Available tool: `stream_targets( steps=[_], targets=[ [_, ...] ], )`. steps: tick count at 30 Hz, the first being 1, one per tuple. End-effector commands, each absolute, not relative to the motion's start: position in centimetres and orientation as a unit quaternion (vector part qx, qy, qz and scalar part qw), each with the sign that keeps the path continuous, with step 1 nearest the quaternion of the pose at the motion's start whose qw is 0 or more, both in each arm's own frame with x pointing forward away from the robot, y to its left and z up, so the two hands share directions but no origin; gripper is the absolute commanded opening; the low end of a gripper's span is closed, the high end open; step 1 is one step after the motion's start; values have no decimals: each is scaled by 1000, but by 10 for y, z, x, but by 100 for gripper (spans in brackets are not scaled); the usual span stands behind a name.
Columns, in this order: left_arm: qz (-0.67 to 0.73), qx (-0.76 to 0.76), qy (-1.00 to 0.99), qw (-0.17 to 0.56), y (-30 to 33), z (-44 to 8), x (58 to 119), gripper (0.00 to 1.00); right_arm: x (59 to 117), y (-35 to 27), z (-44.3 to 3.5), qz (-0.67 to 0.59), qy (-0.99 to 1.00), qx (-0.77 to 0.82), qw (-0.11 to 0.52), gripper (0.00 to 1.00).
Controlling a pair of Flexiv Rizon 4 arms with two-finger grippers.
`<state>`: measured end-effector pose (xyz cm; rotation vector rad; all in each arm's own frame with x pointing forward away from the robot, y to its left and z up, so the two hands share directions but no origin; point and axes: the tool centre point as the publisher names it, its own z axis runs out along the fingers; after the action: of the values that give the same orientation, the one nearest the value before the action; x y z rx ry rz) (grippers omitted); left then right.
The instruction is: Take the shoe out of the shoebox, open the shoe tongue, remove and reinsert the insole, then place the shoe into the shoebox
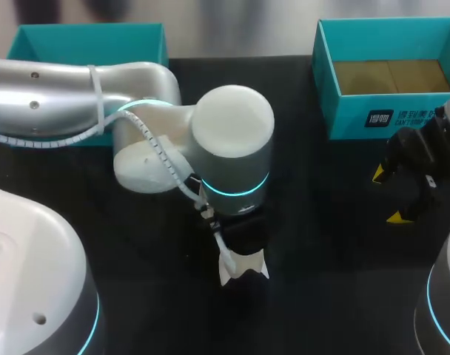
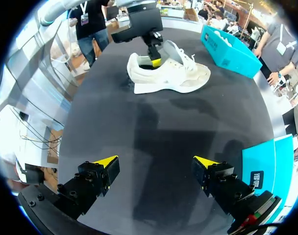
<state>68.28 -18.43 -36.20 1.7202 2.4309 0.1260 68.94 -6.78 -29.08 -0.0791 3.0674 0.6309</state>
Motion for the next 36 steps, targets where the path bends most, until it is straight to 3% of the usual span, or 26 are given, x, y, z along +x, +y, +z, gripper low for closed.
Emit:
stream_targets(
  steps=[1,4,5,6,8,36],
  targets=[
    [47,583,808,71,-186,-363,691,25,689,-67,-291,200,980,-25,4,100],
    [56,598,798,60,-187,-362,693,46,689,-67,-291,200,980,-25,4,100],
    [62,602,794,56,-187,-362,693,73,689,-67,-291,200,980,-25,4,100],
    [63,604,793,57,-187,-363,693,89,689,-67,-291,200,980,-25,4,100],
    [67,607,790,55,-187,-363,692,100,689,-67,-291,200,980,-25,4,100],
    [59,601,795,49,-186,-342,689,100,689,-67,-291,200,980,-25,4,100]
  ],
)
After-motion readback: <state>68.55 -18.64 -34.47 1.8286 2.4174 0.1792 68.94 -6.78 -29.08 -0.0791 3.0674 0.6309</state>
